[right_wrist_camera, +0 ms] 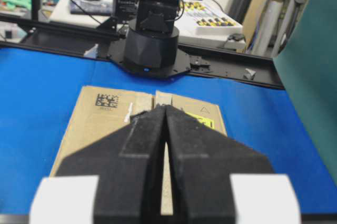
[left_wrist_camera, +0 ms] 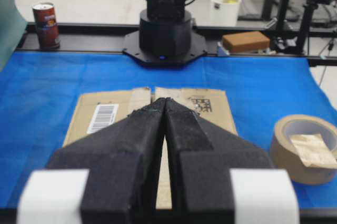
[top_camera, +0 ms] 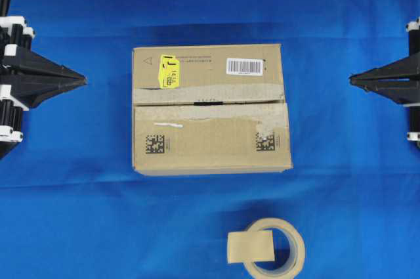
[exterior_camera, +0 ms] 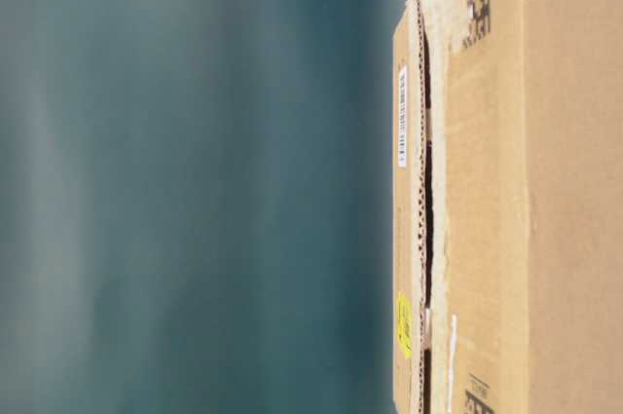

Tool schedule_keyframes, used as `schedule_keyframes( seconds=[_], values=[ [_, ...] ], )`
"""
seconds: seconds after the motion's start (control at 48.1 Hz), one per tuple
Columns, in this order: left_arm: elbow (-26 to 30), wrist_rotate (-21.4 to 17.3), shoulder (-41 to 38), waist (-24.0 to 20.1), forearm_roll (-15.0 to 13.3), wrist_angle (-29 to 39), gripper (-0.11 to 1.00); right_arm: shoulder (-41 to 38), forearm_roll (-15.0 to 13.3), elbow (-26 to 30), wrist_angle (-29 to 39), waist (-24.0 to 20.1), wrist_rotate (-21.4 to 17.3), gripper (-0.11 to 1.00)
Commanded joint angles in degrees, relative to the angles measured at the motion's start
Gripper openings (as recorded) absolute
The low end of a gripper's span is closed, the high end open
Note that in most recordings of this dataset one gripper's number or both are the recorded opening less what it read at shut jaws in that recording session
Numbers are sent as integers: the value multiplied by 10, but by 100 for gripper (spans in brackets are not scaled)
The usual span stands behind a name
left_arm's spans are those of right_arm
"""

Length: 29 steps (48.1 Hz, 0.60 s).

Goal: Apply tape along the seams of the closed cardboard box to seal it securely.
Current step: 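Move the left gripper down toward the brown tape roll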

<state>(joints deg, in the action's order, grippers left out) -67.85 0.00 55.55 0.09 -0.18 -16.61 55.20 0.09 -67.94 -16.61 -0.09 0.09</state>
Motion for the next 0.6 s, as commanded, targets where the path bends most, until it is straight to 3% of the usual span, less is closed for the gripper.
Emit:
schedule_keyframes(
  seconds=[0.0,0.083,0.208,0.353,0.582],
  values=[
    [14,-15,-11,10,-4,5,0,-5,2,18,-4,2,-7,1],
    [15,-41,-17,31,-4,4,0,-9,11,25,12,2,-8,1],
    [16,-127,-44,76,-5,-23,0,-12,13,32,28,2,-10,1],
    [17,-169,-95,110,-5,-88,0,-14,14,31,31,2,-10,1],
    [48,-325,-211,178,-6,-120,0,-27,14,28,29,2,-10,1]
  ],
)
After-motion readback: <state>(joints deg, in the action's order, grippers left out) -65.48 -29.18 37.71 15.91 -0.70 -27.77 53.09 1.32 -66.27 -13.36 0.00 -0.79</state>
